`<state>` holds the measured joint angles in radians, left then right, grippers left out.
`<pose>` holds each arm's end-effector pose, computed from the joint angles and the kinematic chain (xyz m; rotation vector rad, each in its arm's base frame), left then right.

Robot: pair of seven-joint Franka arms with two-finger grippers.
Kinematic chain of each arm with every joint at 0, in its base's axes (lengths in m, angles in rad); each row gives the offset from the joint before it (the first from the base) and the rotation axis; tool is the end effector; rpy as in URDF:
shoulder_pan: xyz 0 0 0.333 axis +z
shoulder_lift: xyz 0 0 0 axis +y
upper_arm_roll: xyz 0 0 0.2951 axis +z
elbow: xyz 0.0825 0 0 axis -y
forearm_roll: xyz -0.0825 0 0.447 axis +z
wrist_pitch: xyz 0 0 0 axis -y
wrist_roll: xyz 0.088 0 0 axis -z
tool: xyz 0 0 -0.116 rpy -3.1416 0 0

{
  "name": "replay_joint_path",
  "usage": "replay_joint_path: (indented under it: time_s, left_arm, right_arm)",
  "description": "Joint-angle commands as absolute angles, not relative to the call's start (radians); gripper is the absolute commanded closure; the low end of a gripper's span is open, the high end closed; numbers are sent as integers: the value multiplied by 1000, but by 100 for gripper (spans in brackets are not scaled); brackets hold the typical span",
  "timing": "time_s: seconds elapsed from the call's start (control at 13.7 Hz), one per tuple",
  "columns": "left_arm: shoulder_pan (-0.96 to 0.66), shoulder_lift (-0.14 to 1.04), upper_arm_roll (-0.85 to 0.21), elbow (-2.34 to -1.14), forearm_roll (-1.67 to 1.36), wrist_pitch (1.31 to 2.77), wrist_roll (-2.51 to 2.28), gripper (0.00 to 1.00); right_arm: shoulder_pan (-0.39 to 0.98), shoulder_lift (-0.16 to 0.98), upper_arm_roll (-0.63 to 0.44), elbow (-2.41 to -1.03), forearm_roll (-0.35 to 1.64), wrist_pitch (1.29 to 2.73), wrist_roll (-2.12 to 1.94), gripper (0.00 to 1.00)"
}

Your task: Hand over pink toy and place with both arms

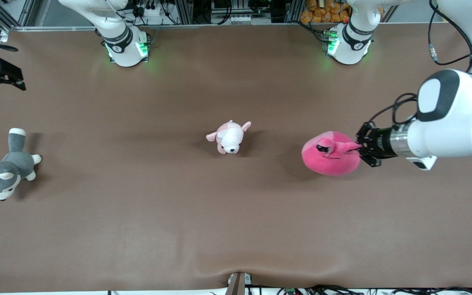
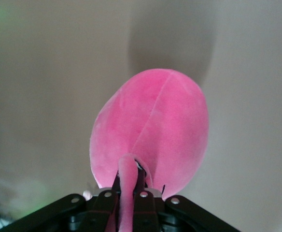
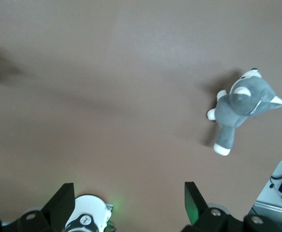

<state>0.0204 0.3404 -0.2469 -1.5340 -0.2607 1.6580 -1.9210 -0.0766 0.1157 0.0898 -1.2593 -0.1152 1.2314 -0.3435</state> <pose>0.6688 -0.1668 0.4086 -1.9627 -2.3498 0.6146 0.6088 -0.0116 0.6581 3.0156 0.4964 -0.2417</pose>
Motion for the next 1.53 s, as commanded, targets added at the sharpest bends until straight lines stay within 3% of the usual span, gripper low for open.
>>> replay_joint_path:
  time_s: [0.0, 0.51, 0.73, 1.46]
  left_arm:
    - [-67, 334, -247, -1436, -290, 1615, -2032, 100]
    - [-282, 339, -252, -1281, -291, 1631, -2226, 100]
    - [-319, 337, -258, -1275, -323, 1672, -2260, 100]
    - [-353, 339, -258, -1275, -477, 1821, -2333, 100]
  right_arm:
    - [-92, 132, 98, -1230, -115, 1235, -240, 0]
    - [-32, 156, 104, -1239, 235, 1236, 658, 0]
    - [27, 186, 104, -1242, 380, 1281, 933, 0]
    - [463, 291, 101, -1244, 405, 1709, 1839, 0]
